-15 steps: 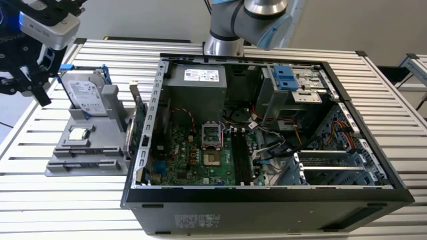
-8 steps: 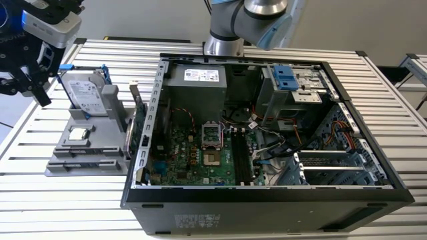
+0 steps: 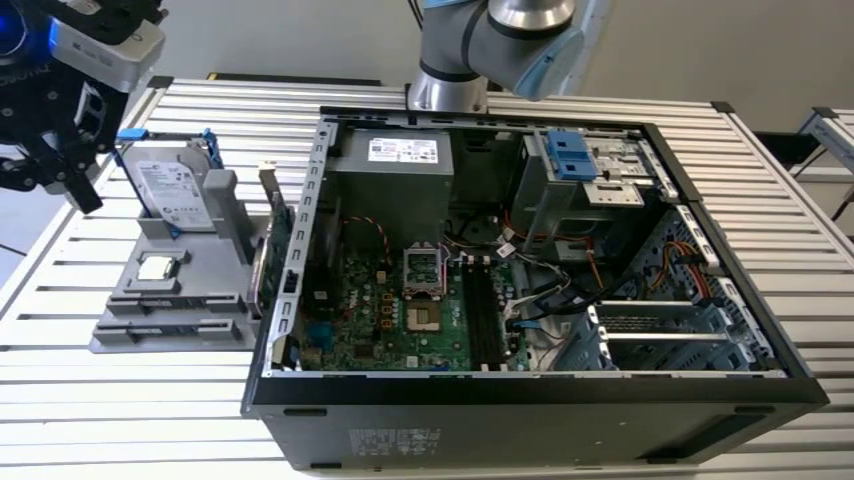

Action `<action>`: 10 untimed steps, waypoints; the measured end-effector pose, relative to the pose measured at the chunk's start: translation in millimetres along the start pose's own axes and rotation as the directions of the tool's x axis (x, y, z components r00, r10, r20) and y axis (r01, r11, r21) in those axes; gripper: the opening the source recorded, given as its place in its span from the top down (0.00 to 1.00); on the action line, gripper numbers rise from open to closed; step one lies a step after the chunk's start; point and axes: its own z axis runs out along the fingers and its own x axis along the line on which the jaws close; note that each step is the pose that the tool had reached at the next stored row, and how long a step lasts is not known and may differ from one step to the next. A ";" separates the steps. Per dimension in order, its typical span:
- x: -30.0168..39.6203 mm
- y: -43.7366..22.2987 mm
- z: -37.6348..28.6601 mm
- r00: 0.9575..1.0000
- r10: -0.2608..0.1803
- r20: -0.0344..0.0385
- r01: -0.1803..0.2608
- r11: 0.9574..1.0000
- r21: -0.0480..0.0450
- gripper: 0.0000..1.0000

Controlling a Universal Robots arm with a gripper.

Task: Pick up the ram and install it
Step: 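Pick up the ram and move it above insertion slot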

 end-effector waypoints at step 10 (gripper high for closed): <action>0.0 0.0 0.0 0.998 -0.071 -0.004 0.071 0.998 0.002 1.00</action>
